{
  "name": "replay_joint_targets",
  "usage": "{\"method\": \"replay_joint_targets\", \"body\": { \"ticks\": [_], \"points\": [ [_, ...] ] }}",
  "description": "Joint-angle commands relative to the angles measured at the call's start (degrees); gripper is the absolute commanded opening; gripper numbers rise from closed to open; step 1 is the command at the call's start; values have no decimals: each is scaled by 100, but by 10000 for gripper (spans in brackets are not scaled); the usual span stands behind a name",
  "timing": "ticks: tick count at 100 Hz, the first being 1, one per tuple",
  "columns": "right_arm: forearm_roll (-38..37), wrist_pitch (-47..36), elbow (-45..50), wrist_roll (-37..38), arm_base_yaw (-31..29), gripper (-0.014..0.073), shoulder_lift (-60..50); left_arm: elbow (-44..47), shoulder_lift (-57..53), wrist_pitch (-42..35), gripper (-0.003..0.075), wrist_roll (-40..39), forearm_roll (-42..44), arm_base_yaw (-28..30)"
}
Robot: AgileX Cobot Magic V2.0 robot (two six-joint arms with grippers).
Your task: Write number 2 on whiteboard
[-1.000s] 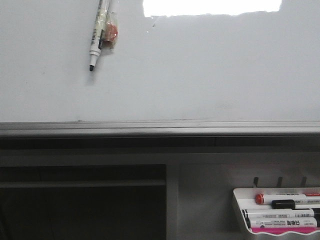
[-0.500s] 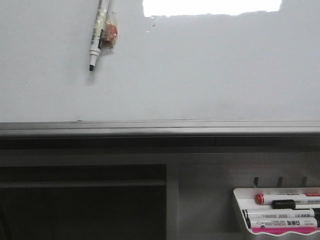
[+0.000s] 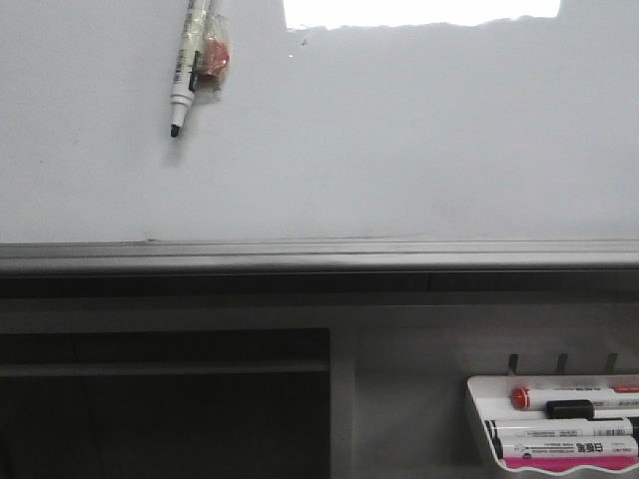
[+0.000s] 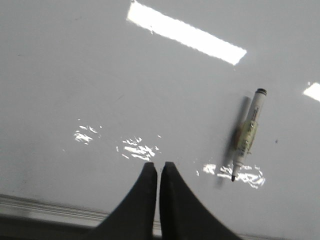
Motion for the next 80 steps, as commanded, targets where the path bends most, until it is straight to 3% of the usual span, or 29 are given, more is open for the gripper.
{"method": "replay_joint_targets", "body": {
  "ticks": [1, 15, 24, 34, 38, 44, 49, 61, 80],
  "points": [
    [-72, -75, -581, -321, -18, -47, 630, -546, 483, 92, -20, 496, -9, -33],
    [-72, 97, -1107, -558, 232, -40, 1413, -1052, 1182, 266, -19, 948, -212, -33],
    [-72, 146, -1347, -717, 440, 54, 1824, -1271, 1632, 297, 16, 1559, -806, -33],
    [-72, 137, -1530, -746, 665, 275, 2168, -1477, 2126, 600, 169, 2902, -1977, -33],
    [-72, 137, -1583, -746, 759, 379, 2302, -1565, 2386, 743, 271, 3498, -2546, -33],
    [-72, 102, -1627, -746, 846, 436, 2404, -1652, 2687, 901, 370, 4207, -3266, -33],
    [-72, 56, -1652, -746, 895, 435, 2484, -1721, 2957, 1008, 416, 4738, -3822, -33],
    [-50, -34, -1652, -746, 938, 418, 2495, -1888, 3627, 1336, 421, 5867, -4925, -33],
    [-50, -55, -1652, -746, 938, 413, 2495, -2269, 4758, 2129, 421, 6748, -5662, -33]
  ]
}}
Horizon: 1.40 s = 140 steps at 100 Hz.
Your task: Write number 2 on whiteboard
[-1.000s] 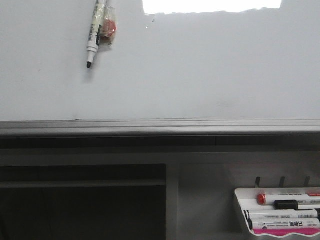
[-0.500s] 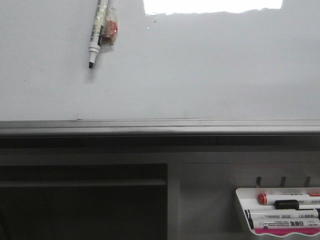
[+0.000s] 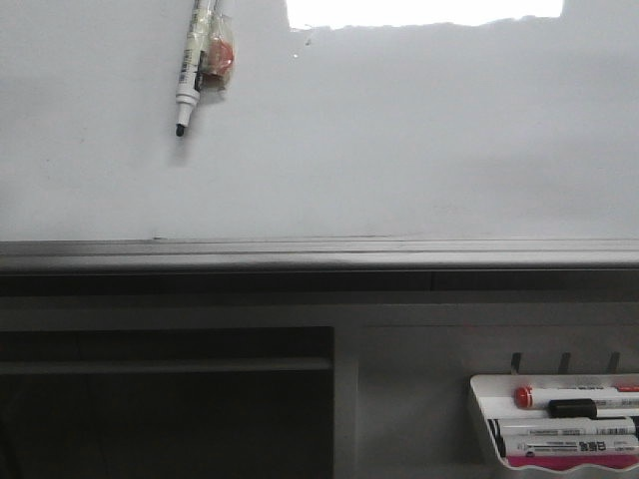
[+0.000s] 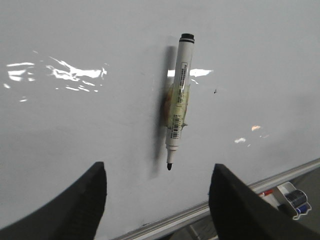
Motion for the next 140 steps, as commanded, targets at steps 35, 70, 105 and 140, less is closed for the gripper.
{"method": "replay_joint_targets", "body": {
  "ticks": [35, 70, 105, 140],
  "points": [
    [47, -404, -207, -68, 12, 413, 31, -1396, 2086, -23, 419, 966, -623, -1023],
    [47, -371, -207, -68, 12, 413, 31, -1922, 2877, -584, 419, 1115, -656, -1372],
    [47, -402, -207, -68, 12, 413, 31, -2120, 3260, -561, 177, 1115, -666, -1372],
    [47, -209, -207, -68, 12, 413, 31, -2120, 2850, -243, -20, 1104, 200, -1372]
  ]
}}
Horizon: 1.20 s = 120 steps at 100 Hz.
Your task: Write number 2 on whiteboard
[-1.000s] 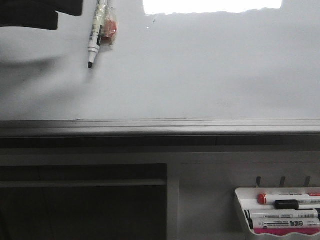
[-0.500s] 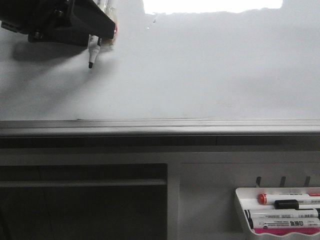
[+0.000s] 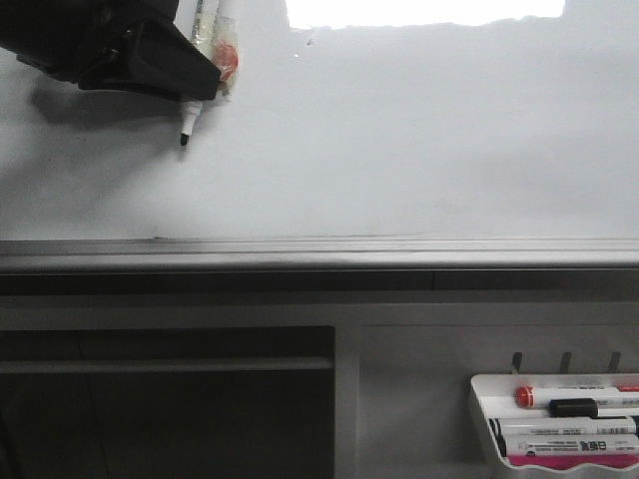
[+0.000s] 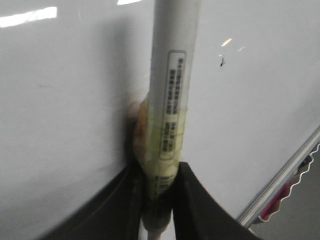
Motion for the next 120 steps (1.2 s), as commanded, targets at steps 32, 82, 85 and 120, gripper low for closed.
{"method": "replay_joint_targets", "body": {
  "ticks": [32, 82, 85, 120],
  "points": [
    [1658, 1511, -1203, -2482, 264, 413, 862, -176, -890, 681, -20, -885, 2379, -1238],
    [2438, 3824, -3378, -3364, 526, 413, 2825, -176, -880, 49, -20, -1653, 3683, -2476],
    [2455, 3880, -3445, -3362, 526, 413, 2866, -176, -880, 42, -20, -1656, 3715, -2476],
    [2517, 4495, -3848, -3362, 548, 413, 3231, -176, -880, -191, -20, -1724, 3779, -2447]
  ]
}}
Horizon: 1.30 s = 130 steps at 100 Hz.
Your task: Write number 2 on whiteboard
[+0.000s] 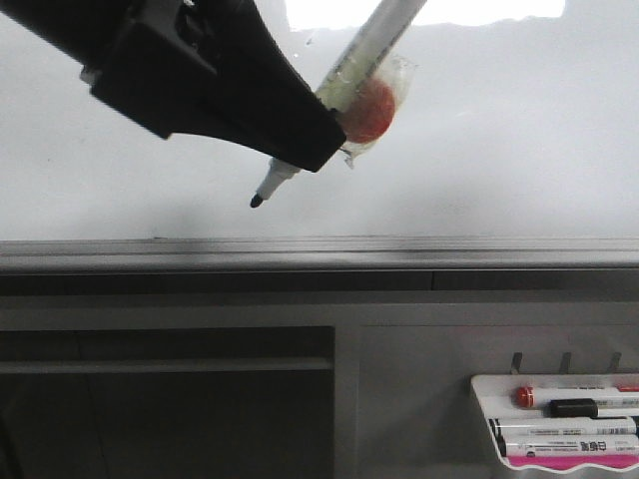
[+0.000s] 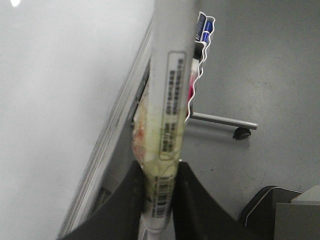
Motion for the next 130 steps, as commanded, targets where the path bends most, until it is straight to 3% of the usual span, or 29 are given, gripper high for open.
{"method": "replay_joint_targets", "body": {
  "ticks": [1, 38, 48, 70, 77, 86, 101, 108, 119, 130],
  "points": [
    [344, 112, -193, -78, 19, 413, 49, -176, -162, -214, -20, -75, -135, -22],
    [358, -10, -193, -91, 457, 404, 497, -176, -71, -239, -20, -64, -104, -22],
    [358, -53, -193, -186, 457, 292, 510, -176, -71, -276, -20, -41, -104, -22],
    [319, -100, -193, -242, 457, -76, 510, -176, -71, -464, -19, -27, -104, -22],
    [319, -136, -193, -242, 457, -66, 510, -176, -71, -464, -14, -27, -104, -22],
    [319, -136, -193, -322, 457, -66, 510, -181, -83, -432, 75, -27, -104, -22],
    [285, -350, -193, -322, 457, -66, 510, -297, -189, -354, 430, -65, -93, 151],
    [246, -504, -193, -322, 457, -61, 475, -320, -320, -354, 526, -76, -93, 331],
    [230, -956, -83, -322, 457, -51, 268, -320, -644, -354, 523, -309, -84, 778],
    [224, -1749, 207, -322, 457, -51, -89, -277, -1030, -332, 462, -716, -114, 1448]
  ]
}}
